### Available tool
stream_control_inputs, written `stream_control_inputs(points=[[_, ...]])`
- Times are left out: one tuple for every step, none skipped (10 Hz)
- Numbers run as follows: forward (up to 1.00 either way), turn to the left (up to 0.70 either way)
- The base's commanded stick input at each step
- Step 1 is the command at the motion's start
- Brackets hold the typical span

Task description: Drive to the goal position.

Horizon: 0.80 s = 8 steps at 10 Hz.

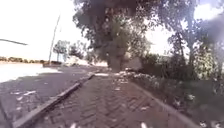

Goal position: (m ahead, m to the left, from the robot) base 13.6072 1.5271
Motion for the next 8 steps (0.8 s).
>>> stream_control_inputs(points=[[0.7, 0.0], [0.7, 0.0], [0.7, 0.0], [0.7, 0.0], [0.7, 0.0], [0.7, 0.0], [0.7, 0.0], [0.7, 0.0]])
